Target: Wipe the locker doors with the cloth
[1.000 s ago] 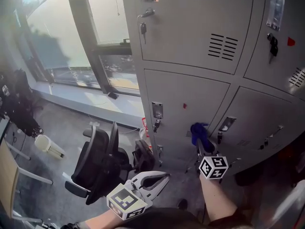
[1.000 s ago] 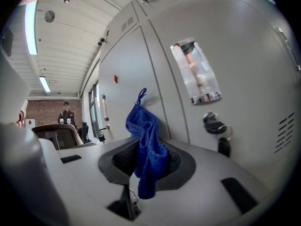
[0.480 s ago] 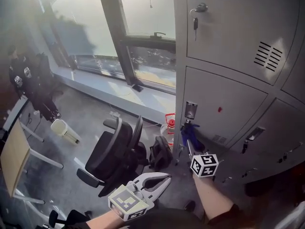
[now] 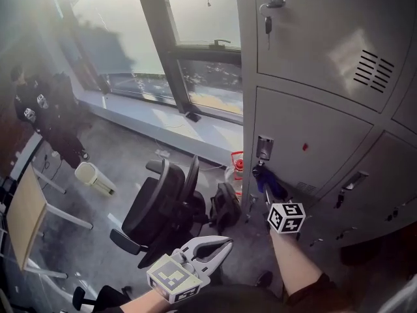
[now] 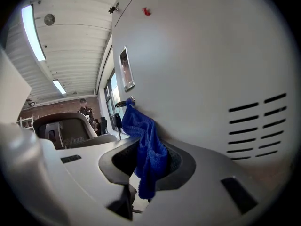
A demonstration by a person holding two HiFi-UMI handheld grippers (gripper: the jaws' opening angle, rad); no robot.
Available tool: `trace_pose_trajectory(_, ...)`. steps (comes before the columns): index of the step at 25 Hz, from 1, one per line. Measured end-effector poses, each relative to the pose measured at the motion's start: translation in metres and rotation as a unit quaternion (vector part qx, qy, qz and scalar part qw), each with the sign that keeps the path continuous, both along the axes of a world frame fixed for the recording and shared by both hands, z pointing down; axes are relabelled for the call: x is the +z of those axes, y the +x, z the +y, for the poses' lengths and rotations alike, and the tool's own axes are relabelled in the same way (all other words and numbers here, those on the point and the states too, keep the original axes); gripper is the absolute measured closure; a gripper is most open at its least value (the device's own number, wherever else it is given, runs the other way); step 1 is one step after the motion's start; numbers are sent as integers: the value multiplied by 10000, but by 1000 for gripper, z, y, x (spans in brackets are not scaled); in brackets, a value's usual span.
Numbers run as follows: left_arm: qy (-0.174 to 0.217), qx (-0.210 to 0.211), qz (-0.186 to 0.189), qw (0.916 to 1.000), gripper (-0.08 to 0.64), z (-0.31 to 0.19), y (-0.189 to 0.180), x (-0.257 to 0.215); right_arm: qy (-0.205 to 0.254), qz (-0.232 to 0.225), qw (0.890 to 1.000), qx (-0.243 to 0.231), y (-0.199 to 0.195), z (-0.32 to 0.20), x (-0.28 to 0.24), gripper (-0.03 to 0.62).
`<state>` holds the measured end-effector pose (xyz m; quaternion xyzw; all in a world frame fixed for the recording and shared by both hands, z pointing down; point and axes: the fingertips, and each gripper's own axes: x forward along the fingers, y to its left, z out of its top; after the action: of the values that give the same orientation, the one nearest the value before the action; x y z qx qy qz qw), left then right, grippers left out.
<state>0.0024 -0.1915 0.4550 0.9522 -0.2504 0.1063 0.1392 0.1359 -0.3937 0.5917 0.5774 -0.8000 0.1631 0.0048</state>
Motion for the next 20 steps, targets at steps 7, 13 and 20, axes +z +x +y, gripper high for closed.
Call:
trace_pose_trajectory(7,104,475,44,9988,552,7,43,-1,-31,139,9986,511,76,42,4,514)
trace_pose_trajectory(13,140,936,48,9955,552,19,85,-4,-72,181,9948,1002,138,77,7,514)
trace_pose_trajectory(20,219,1045,-23,9943,552,33,118,-12,-113,73,9944,1048,163,94,8,514)
